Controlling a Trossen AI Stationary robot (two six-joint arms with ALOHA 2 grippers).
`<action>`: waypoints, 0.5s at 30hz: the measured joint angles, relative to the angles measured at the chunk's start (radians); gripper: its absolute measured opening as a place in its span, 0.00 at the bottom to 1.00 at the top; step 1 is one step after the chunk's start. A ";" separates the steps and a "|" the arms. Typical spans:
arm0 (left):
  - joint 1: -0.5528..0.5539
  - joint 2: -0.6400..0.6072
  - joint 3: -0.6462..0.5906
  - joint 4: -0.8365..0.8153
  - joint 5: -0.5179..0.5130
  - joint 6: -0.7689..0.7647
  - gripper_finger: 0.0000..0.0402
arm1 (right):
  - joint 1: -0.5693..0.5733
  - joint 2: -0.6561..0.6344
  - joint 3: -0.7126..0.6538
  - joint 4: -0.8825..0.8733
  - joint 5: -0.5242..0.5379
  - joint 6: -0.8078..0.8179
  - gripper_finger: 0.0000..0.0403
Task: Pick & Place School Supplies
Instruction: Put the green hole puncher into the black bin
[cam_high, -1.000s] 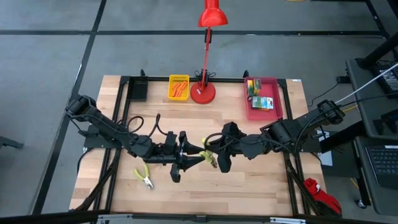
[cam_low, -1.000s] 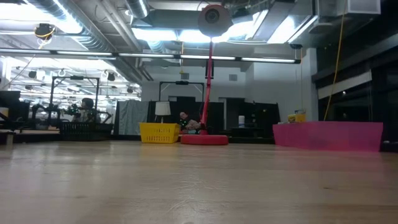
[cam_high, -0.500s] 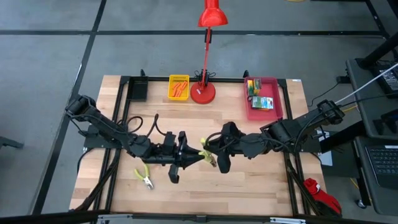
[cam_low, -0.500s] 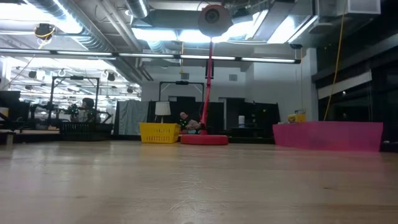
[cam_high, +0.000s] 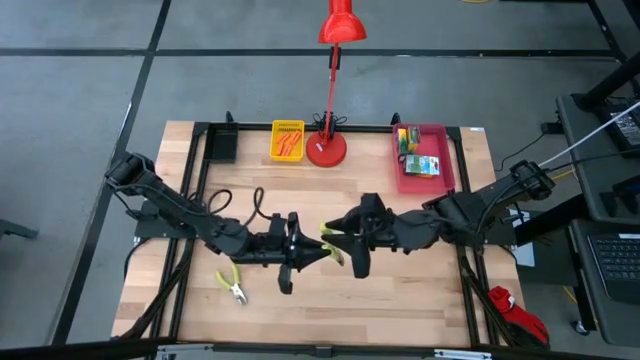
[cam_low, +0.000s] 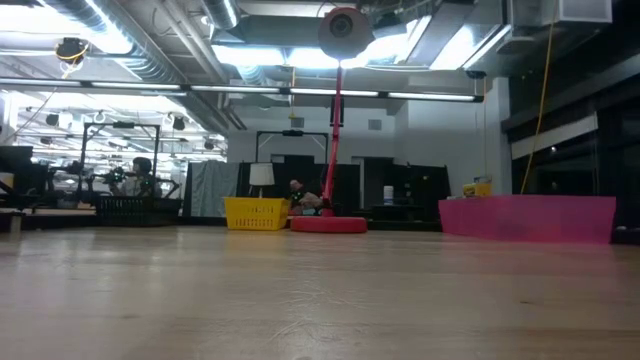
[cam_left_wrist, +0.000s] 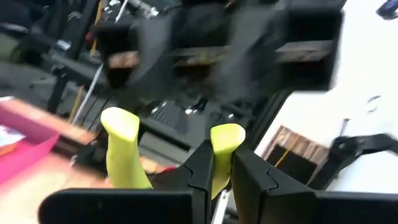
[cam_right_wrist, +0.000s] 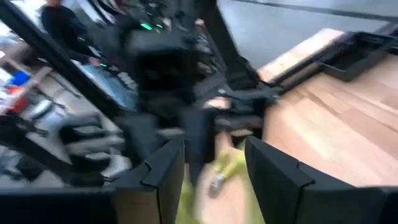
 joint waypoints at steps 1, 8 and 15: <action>0.000 0.000 0.000 -0.020 -0.009 -0.010 0.08 | 0.000 -0.002 0.000 0.017 -0.003 -0.010 0.42; 0.002 0.000 -0.001 -0.191 -0.188 -0.095 0.08 | -0.001 -0.048 0.002 0.015 0.025 -0.061 0.39; 0.078 0.000 -0.001 -0.380 -0.530 -0.229 0.07 | 0.043 -0.085 0.002 -0.236 0.108 0.000 0.36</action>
